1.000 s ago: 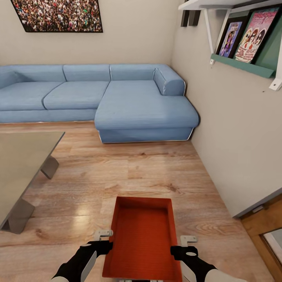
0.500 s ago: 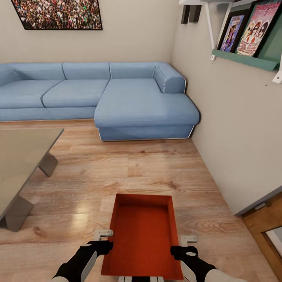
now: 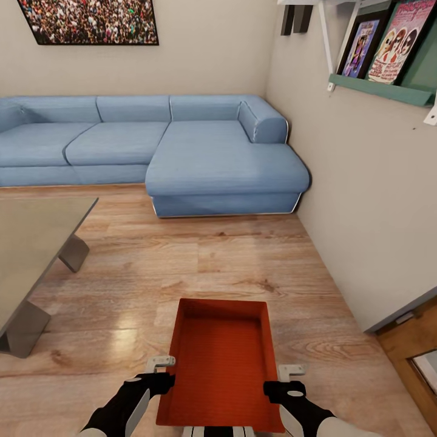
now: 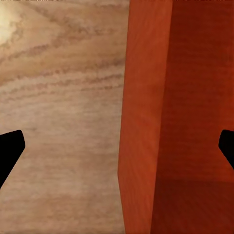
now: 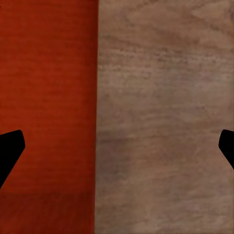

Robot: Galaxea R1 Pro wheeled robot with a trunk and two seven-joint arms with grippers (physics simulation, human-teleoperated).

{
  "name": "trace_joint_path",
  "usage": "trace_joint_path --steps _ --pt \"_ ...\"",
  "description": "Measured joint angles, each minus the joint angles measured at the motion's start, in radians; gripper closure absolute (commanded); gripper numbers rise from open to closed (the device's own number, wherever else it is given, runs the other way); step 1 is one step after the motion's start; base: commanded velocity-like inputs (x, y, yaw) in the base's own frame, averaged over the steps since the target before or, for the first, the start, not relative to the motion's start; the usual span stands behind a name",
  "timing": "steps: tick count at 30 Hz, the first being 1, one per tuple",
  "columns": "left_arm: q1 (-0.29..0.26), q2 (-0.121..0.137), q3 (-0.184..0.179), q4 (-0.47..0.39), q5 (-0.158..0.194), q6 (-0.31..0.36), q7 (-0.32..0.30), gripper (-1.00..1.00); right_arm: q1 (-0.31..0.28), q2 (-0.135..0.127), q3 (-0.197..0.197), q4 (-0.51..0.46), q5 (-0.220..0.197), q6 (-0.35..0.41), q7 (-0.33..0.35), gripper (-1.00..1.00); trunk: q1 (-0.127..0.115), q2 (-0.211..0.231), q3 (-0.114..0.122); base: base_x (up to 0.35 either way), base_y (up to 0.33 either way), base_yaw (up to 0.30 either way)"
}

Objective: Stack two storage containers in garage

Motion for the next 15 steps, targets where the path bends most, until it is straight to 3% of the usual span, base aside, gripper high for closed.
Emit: trace_joint_path --steps 11,15 --pt "0.000 0.000 0.000 0.001 0.000 -0.002 0.001 -1.00 0.000 0.001 0.001 0.000 0.000 0.000 0.000 -1.00 0.000 0.000 0.000 0.000 0.000 0.000" --pt "0.001 0.000 0.000 0.002 0.000 -0.004 0.001 -1.00 0.000 0.016 0.001 0.002 0.000 0.000 0.001 -1.00 0.000 0.000 0.000 0.000 0.000 0.000"
